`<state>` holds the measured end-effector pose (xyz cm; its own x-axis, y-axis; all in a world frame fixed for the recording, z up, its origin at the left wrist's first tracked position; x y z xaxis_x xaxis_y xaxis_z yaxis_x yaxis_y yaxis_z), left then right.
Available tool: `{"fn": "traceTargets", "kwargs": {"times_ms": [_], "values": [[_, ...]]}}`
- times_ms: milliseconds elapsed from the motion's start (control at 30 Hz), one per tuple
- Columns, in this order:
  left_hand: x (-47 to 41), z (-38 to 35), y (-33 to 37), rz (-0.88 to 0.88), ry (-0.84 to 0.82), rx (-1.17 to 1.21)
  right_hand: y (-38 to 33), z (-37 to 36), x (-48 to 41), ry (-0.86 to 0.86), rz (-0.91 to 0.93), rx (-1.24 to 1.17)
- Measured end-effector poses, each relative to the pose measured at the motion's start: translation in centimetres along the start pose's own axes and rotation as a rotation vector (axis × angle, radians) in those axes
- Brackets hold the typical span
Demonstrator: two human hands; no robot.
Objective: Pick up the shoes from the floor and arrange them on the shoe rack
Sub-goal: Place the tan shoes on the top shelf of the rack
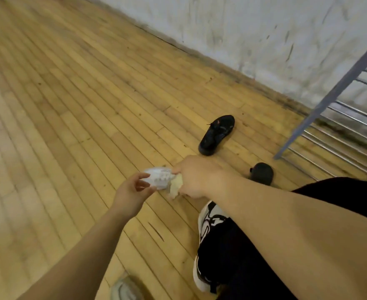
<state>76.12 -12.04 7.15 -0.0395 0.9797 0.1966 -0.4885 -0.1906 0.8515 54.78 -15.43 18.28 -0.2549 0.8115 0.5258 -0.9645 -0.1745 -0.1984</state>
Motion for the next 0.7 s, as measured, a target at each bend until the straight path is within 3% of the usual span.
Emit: {"fn": "traceTargets", "kwargs": {"times_ms": [300, 700], "values": [[-1.7, -5.6, -2.7, 0.198, -0.099, -0.047, 5.2, 1.1, -2.1, 0.078, -0.075, -0.171], [12.9, -1.4, -17.1, 0.562, -0.306, -0.353, -1.8, -4.4, -2.0, -0.246, 0.231, 0.054]]}}
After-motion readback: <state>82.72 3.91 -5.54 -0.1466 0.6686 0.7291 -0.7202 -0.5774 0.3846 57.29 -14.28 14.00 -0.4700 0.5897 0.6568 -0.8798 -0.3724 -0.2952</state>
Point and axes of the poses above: each hand's wrist, its own x-axis away from the middle knuckle, its own z-axis out of the back of the hand, y = z × x, the point moved 1 cm from there along -x, towards the middle knuckle, and after that the axes turned 10 degrees about -z, right-handed, at the moved point
